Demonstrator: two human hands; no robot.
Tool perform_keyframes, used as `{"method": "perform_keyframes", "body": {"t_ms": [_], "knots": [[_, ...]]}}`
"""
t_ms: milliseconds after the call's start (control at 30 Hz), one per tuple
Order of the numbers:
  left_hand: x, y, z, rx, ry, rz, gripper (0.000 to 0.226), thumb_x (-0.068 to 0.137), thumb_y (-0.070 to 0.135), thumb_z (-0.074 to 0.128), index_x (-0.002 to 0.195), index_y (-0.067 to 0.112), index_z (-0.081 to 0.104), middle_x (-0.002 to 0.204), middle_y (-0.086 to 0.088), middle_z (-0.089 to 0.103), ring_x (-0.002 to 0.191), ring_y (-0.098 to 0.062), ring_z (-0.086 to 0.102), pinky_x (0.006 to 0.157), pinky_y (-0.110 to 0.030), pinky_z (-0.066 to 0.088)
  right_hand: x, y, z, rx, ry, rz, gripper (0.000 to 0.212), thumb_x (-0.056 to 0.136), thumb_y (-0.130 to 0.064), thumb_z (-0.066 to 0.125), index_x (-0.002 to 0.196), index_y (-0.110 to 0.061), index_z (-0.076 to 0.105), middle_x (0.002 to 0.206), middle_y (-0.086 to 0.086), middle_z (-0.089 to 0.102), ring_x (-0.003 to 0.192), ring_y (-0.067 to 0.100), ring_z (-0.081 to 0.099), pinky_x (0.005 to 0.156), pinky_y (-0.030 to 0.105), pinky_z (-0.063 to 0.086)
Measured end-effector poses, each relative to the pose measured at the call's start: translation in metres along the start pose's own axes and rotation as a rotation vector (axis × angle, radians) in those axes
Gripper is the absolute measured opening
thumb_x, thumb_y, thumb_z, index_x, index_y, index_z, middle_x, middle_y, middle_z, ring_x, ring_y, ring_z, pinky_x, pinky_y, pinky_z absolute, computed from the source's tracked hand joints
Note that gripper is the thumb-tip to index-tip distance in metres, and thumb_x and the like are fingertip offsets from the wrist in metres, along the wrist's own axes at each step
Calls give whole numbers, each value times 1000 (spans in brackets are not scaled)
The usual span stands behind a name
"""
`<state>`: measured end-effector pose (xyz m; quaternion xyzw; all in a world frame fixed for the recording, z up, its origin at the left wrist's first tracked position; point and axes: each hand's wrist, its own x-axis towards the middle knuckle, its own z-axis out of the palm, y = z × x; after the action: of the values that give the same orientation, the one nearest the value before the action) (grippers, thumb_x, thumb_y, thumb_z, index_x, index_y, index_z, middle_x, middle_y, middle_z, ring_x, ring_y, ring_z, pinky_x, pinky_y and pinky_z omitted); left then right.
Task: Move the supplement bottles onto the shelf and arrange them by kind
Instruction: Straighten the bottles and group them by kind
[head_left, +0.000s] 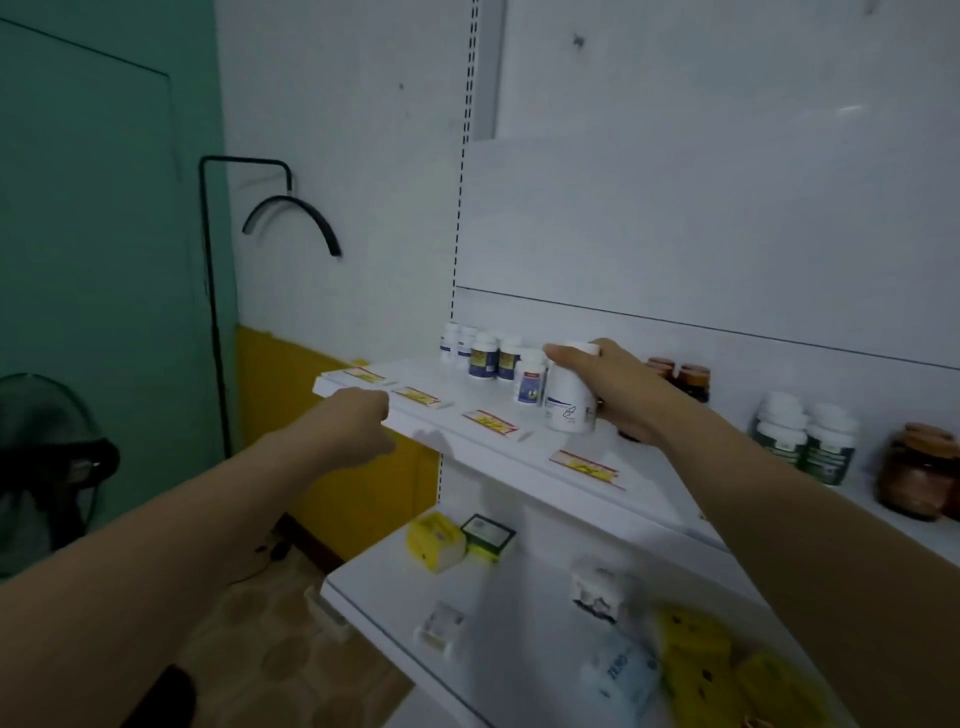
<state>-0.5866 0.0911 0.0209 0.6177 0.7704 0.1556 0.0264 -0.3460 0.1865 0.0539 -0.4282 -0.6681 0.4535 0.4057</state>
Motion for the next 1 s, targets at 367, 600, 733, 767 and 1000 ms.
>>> {"method": "perform_keyframes", "body": {"t_ms": [367,600,733,767,1000], "knots": [[148,-88,-22,5,30,-25,35,89,27,60,120,10,54,121,-10,59,94,-22,55,81,-33,51,153,2,80,-135,-4,-71,34,90,-39,60,92,-6,65,75,9,66,67,20,62,65,29,50],[229,-138,-13,-29,3,97,43,90,29,59,128,12,50,127,-9,56,102,-22,53,80,-29,46,218,3,118,-134,124,-11,33,87,-48,59,84,-16,59,72,4,65,69,21,64,65,30,51],[278,-173,-6,-27,-7,215,44,90,29,57,130,12,49,132,-9,53,114,-23,52,80,-27,41,245,6,142,-82,306,45,33,82,-45,62,94,-15,58,91,12,64,89,32,65,86,45,52],[290,-180,-6,-30,-15,252,44,90,30,57,130,12,49,132,-9,53,115,-23,52,81,-26,41,249,5,146,-67,352,73,30,79,-42,62,90,-14,58,90,14,63,88,34,64,88,48,51],[353,-199,-4,-104,-62,487,42,90,31,57,127,12,51,128,-8,54,112,-21,52,86,-28,41,259,-9,178,-56,507,197,49,71,-35,61,109,-3,60,108,25,65,101,39,64,98,56,46]]}}
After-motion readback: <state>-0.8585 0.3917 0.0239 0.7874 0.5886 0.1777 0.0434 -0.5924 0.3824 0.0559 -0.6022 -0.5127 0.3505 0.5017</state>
